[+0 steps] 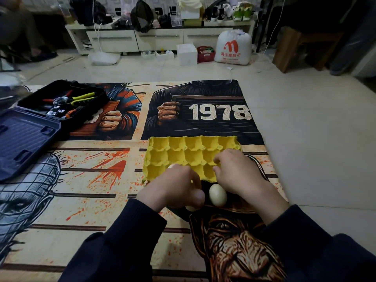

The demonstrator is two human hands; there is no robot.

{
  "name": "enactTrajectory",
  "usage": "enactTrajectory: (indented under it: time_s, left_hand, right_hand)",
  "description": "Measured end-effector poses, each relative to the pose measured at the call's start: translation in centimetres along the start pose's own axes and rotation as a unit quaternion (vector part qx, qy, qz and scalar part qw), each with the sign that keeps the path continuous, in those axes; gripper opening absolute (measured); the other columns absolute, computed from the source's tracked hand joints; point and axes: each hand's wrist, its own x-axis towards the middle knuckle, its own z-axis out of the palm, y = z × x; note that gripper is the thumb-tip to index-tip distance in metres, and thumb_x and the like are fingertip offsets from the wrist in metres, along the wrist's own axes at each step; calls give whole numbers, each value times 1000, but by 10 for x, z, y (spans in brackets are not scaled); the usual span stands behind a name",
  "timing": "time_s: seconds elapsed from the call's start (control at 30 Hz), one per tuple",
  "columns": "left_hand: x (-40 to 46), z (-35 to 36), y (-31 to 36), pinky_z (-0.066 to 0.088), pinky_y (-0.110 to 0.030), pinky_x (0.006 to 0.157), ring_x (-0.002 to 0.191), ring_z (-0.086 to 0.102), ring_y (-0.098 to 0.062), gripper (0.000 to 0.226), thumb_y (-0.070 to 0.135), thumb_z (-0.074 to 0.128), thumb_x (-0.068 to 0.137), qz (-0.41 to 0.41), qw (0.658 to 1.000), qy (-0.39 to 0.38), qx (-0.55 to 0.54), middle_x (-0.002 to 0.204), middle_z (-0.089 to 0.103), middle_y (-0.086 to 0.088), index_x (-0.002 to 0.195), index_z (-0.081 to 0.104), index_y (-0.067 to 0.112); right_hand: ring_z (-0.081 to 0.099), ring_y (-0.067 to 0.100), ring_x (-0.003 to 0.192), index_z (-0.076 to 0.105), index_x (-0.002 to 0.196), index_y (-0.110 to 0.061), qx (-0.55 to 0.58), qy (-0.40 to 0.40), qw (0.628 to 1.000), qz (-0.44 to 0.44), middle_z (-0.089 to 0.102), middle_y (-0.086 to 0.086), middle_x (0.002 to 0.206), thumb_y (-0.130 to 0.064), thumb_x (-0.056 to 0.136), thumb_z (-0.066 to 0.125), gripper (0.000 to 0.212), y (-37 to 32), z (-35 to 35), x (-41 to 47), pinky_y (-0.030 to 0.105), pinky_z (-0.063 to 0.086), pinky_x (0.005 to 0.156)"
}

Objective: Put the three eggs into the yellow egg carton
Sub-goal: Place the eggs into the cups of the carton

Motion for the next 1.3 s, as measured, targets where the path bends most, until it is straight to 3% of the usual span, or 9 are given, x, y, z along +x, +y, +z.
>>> enactTrajectory:
  time_s: [0.07,0.17,0.37,0.77,0.9,0.97,1.1,1.2,1.3]
  left_hand:
    - [-1,-6,-1,62,-36,81,94,73,-22,32,36,74,78,4,999,22,-30,105,79,-6,108,78,24]
    - [-3,-15,-6,50,-13,63,83,70,-14,31,35,78,75,16,994,97,-55,98,78,0,104,76,23]
    - [4,-11,-8,60,-44,79,91,71,-22,35,43,73,80,4,976,212,-48,103,77,-1,106,74,20]
    - [17,9,-9,52,-48,89,113,55,-31,36,38,58,94,-5,976,212,48,114,66,-8,119,76,18]
    - [17,5,-14,56,-47,88,110,60,-27,43,46,61,92,-21,975,219,31,114,68,-4,127,71,22]
    - [17,0,-17,57,-43,86,105,63,-24,47,47,66,89,-35,970,241,17,112,70,0,130,68,25]
    - [17,-5,-22,59,-44,85,101,67,-25,40,43,67,89,-63,965,254,6,109,74,0,124,71,26]
    - [16,-6,-23,58,-46,85,102,67,-30,33,39,64,90,-80,967,242,7,112,74,-4,118,73,23]
    - [15,-7,-23,58,-47,87,106,65,-31,31,35,62,93,-83,967,239,14,116,72,-6,118,73,21]
  right_hand:
    - [58,23,98,69,109,-16,-3,0,1000,-2,62,5,111,-29,91,64,23,0,0,0,29,37,66]
    - [57,25,101,68,111,-16,-10,0,1000,0,61,5,113,-29,92,62,23,0,0,0,30,37,67]
    - [57,24,99,69,110,-17,-8,-1,1000,-1,61,4,111,-29,92,63,22,0,1,1,30,36,66]
    - [56,22,91,69,109,-18,-12,-1,1000,-4,62,4,109,-30,92,62,22,-2,0,0,30,37,62]
    - [56,21,77,66,89,-20,-17,29,999,-3,59,2,90,-36,89,63,16,-4,-2,-2,29,36,56]
    - [50,20,64,58,76,-22,-17,-15,1000,19,54,0,77,-44,84,65,25,-5,-4,-3,30,33,50]
    - [43,24,63,39,67,-22,-72,-109,991,31,40,-3,67,-57,76,70,48,-6,-1,-9,33,28,48]
    - [40,23,65,41,77,-21,-86,-120,989,30,34,-4,68,-54,75,75,48,-8,-2,-11,33,25,47]
    - [42,22,66,38,71,-22,-85,-149,985,31,36,-4,69,-47,74,79,48,-9,-4,-11,32,27,48]
